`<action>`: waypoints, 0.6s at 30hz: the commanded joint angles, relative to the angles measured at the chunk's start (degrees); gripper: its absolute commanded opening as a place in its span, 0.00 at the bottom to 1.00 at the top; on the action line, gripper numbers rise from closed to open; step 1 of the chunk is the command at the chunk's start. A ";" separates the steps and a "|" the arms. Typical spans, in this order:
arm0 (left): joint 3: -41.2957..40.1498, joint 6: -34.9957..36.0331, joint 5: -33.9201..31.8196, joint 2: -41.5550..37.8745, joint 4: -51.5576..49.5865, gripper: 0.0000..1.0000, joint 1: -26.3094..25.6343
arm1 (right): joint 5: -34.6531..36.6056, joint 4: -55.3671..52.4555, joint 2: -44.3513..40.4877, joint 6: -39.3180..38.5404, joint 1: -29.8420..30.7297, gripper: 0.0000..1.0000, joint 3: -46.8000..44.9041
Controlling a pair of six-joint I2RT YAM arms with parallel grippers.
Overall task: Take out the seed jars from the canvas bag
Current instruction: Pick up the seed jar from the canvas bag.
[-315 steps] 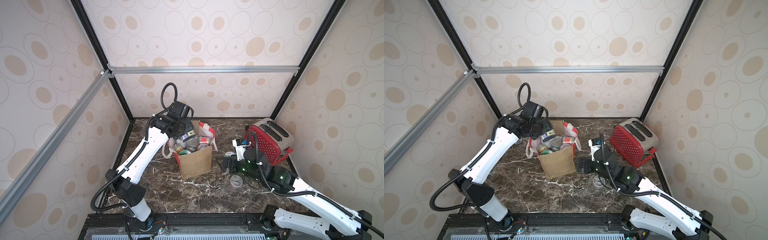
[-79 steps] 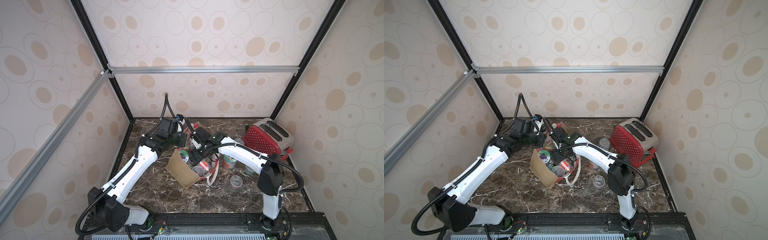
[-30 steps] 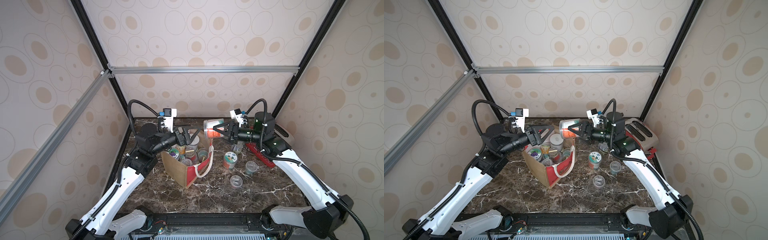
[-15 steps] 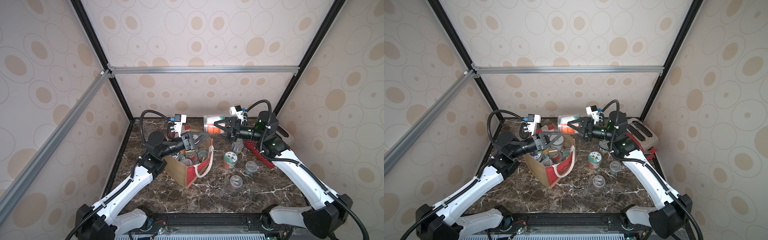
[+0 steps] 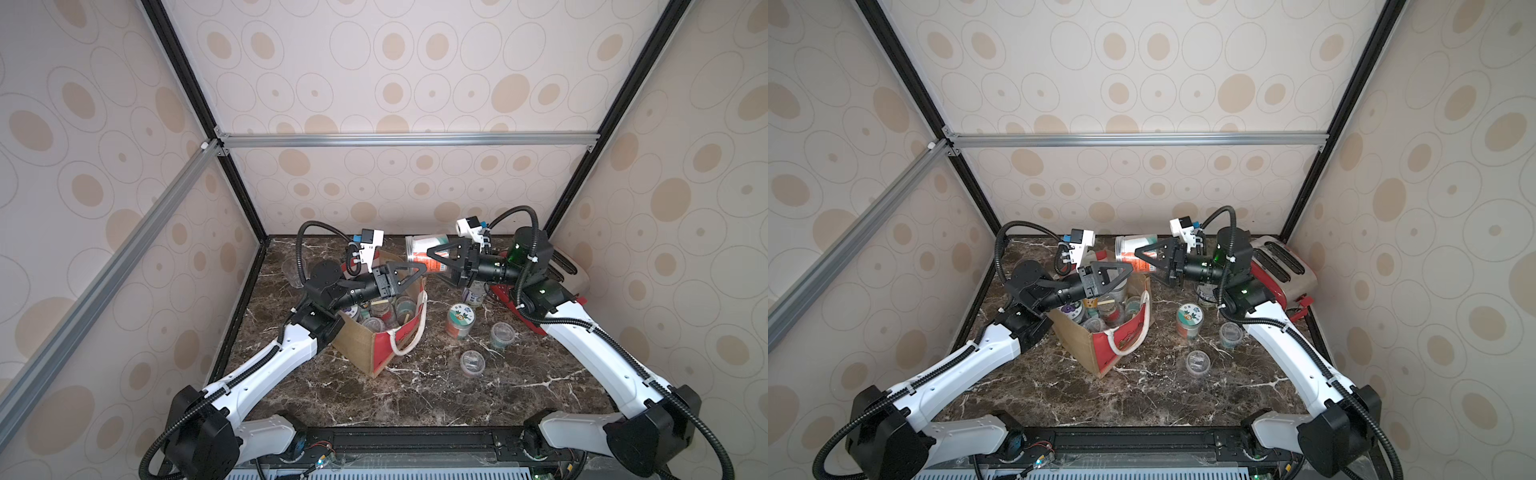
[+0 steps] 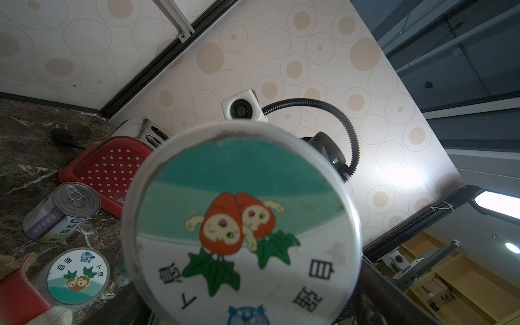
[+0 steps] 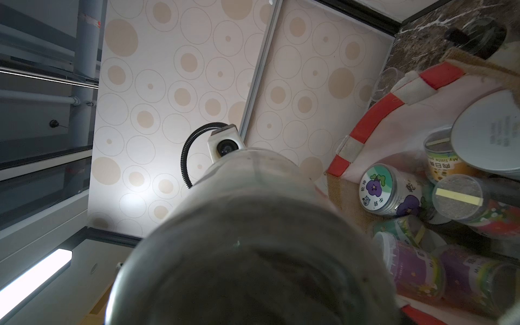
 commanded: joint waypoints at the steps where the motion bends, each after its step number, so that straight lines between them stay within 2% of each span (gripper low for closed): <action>1: 2.56 -1.16 0.58 0.03 3.81 0.98 -0.30 | -2.03 3.49 -1.21 0.82 0.45 0.70 -0.88; 7: 3.27 -1.53 1.23 0.77 4.33 0.93 -0.31 | -2.80 3.28 -1.81 0.31 0.56 0.70 -2.81; 12: 3.31 -1.44 1.54 1.24 4.27 0.83 -0.30 | -3.11 3.15 -1.87 -0.06 0.80 0.70 -3.01; 14: 3.23 -1.25 1.49 1.13 4.29 0.85 -0.30 | -3.28 3.07 -1.72 -0.08 0.83 0.70 -2.94; 17: 3.31 -0.58 0.96 0.79 3.94 0.98 -0.37 | -3.65 3.06 -1.86 -0.15 0.96 0.70 -2.92; 18: 3.31 -0.50 0.84 0.68 3.92 0.98 -0.30 | -3.74 3.07 -1.91 -0.17 1.00 0.70 -2.92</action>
